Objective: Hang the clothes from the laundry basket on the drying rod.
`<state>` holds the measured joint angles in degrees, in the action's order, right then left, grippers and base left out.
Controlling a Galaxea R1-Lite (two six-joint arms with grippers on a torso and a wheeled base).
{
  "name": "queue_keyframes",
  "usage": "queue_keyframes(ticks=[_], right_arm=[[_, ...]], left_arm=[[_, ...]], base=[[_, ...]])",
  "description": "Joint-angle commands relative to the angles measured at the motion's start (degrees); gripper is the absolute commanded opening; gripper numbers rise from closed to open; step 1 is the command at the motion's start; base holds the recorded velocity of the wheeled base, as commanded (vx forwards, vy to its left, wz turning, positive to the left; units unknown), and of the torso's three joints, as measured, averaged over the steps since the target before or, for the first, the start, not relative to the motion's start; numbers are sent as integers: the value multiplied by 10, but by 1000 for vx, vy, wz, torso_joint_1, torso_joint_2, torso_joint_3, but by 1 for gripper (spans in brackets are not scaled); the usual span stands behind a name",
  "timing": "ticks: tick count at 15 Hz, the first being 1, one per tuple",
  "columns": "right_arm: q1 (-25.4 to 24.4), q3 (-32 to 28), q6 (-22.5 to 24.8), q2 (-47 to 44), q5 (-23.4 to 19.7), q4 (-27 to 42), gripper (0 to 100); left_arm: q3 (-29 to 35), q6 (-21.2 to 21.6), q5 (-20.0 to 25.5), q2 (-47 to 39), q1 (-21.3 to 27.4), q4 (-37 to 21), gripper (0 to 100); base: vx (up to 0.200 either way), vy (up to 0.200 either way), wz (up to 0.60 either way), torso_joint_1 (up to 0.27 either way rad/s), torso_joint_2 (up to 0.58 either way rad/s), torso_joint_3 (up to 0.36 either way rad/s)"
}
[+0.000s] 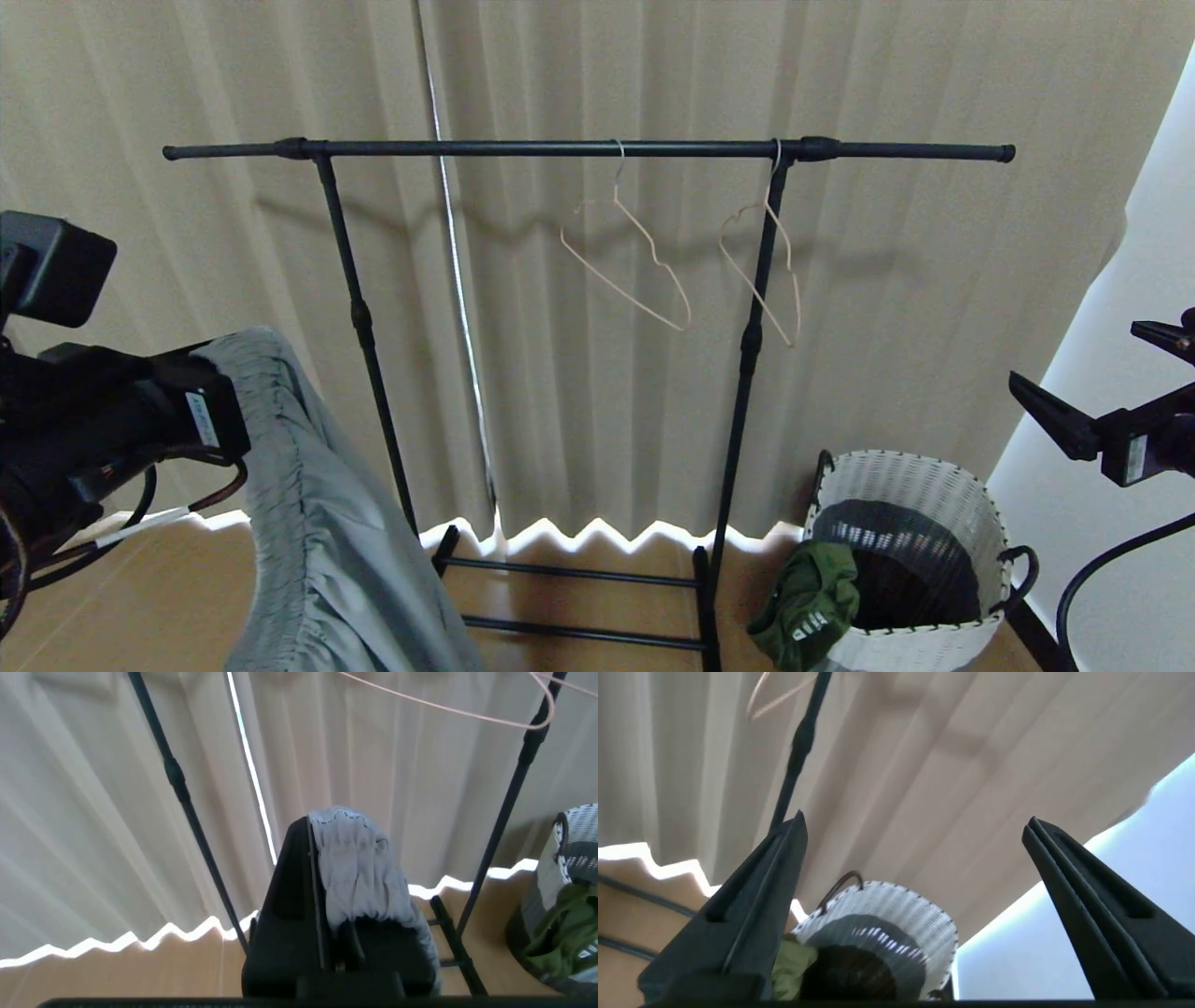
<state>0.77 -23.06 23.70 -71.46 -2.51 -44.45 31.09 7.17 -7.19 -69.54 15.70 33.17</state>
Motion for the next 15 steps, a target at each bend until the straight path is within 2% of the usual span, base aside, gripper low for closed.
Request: queue_keyframes(ticks=[1, 4, 8, 11, 15], right_arm=[[0, -1, 0, 2, 1, 0, 100], [0, 0, -1, 2, 0, 0, 100], [0, -4, -1, 4, -3, 0, 100], [0, -6, -13, 3, -5, 1, 100], [0, -22, -56, 11, -12, 14, 100]], left_arm=[[-25, 1, 1, 14, 0, 1, 0], [-44, 2, 1, 15, 1, 13, 0], [-88, 12, 1, 27, 3, 56, 0], [-88, 14, 1, 27, -1, 58, 0], [-57, 14, 2, -1, 3, 58, 0]], base=[[0, 0, 0, 217, -491, -281], [0, 0, 0, 183, -411, -230], [0, 0, 0, 29, -56, -37], [0, 0, 0, 0, 0, 0], [0, 0, 0, 0, 0, 0]])
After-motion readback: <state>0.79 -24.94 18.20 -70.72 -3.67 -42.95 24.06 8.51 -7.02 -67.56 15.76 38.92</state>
